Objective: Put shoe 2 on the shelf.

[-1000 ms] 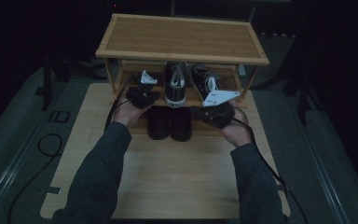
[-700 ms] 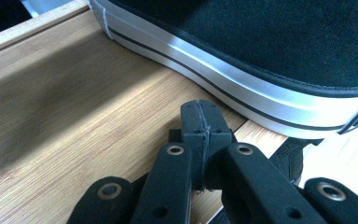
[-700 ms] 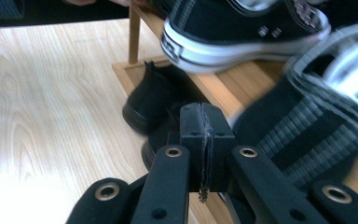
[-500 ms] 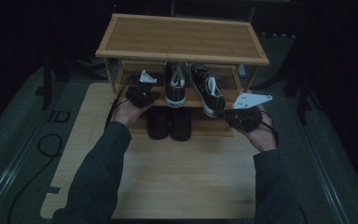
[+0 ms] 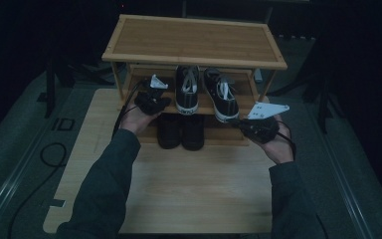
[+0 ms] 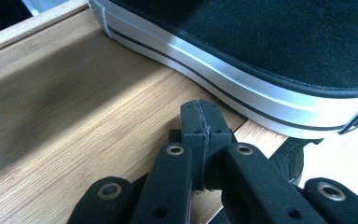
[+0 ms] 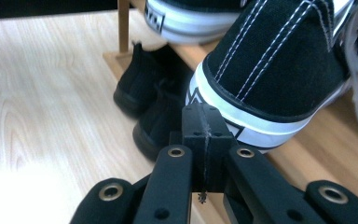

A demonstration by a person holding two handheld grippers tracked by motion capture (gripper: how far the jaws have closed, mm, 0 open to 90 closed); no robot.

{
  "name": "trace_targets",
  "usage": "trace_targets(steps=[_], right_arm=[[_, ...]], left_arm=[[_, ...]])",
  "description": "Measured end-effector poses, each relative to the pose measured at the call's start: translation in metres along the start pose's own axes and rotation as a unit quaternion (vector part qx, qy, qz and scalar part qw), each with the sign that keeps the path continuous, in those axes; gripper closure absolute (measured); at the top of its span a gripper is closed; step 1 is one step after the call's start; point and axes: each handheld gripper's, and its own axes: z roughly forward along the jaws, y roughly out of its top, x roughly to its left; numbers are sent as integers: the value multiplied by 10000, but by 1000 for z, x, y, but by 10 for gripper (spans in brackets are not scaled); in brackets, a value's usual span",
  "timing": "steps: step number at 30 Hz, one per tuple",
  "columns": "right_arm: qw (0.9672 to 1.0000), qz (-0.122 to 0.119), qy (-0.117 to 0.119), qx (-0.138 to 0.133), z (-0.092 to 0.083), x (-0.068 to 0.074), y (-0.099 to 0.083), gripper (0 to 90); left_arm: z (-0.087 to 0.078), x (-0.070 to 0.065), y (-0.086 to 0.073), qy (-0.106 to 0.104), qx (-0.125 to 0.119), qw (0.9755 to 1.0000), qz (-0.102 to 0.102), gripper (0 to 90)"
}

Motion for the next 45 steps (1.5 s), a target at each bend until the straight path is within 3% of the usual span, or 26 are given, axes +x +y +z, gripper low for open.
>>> trace_targets(steps=[7, 11, 13, 45], right_arm=[[9999, -56, -80, -22, 13, 4, 7, 900], [9999, 33, -101, -70, 18, 3, 7, 900], [9997, 36, -216, -63, 20, 4, 8, 900], [9999, -20, 150, -41, 57, 11, 27, 900]], left_arm=[[0, 1, -1, -34, -4, 10000, -30, 900], [0, 1, -1, -34, -7, 10000, -39, 900], [0, 1, -1, -34, -10, 10000, -52, 900], [0, 1, -1, -55, -35, 10000, -69, 900]])
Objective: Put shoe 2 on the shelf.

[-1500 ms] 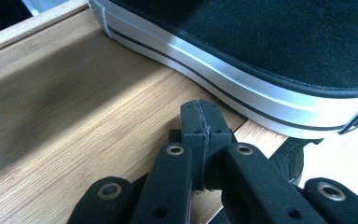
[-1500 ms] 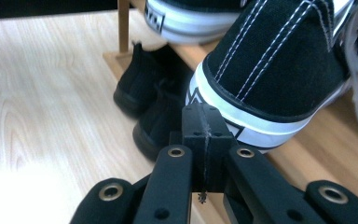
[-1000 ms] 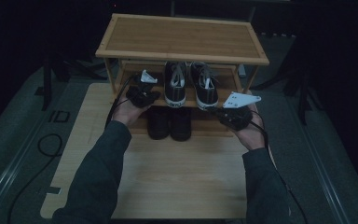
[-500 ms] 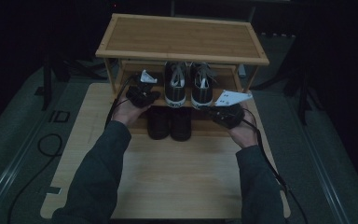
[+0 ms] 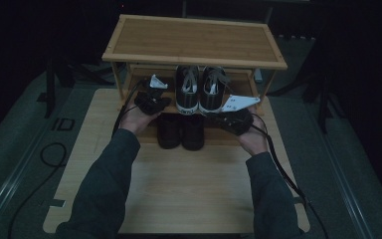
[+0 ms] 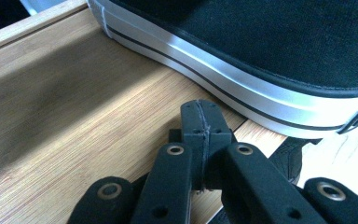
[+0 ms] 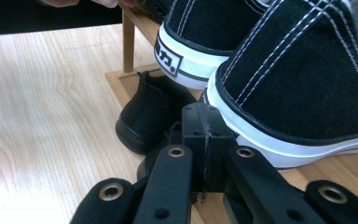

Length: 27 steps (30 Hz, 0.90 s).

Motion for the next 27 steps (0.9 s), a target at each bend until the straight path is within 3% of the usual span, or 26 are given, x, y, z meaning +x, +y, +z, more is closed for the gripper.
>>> trace_targets(steps=[7, 15, 22, 27], right_arm=[[10000, -45, -75, 42, 4, 2, 1, 900], [9999, 97, -10, 76, 5, 2, -12, 900], [9999, 149, -29, 33, -5, 3, -23, 884], [9996, 194, -84, 169, -9, 1, -31, 871]], left_arm=[[0, 0, 0, 8, 6, 10000, -11, 900], [0, 2, 0, -51, -31, 9999, -99, 900], [-1, 0, 0, 36, -34, 10000, -56, 900], [-2, -1, 0, 96, 7, 9999, -34, 900]])
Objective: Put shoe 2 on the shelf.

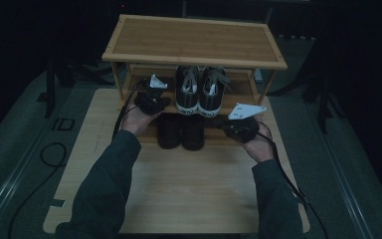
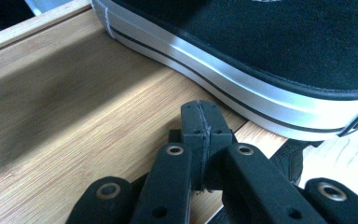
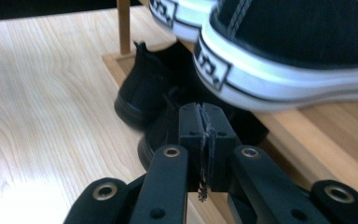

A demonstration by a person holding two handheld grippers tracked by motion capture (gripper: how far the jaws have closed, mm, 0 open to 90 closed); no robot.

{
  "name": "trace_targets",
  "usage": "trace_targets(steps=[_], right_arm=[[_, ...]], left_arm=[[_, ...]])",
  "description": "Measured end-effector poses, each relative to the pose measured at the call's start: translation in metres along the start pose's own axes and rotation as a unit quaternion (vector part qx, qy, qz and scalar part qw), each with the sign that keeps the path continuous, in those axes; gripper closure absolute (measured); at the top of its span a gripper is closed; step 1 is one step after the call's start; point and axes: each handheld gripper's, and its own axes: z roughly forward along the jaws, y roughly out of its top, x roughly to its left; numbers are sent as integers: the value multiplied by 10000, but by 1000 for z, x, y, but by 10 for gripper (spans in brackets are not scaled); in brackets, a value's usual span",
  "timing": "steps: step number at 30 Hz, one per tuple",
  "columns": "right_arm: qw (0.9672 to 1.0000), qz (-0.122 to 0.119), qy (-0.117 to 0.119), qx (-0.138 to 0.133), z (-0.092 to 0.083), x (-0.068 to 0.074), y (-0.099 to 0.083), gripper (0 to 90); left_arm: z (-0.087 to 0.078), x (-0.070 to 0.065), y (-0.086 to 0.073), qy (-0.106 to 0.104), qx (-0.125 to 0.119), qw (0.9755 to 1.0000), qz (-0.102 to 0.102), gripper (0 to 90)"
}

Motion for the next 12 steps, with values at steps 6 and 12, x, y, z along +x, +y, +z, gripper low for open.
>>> trace_targets(steps=[6, 12], right_arm=[[9999, 80, -12, 124, 1, -2, -9, 866], [9995, 137, -22, 275, 5, -2, -18, 863]], left_arm=[[-6, 4, -1, 108, -21, 9999, -37, 900], [-15, 8, -2, 146, -85, 9999, -35, 900]])
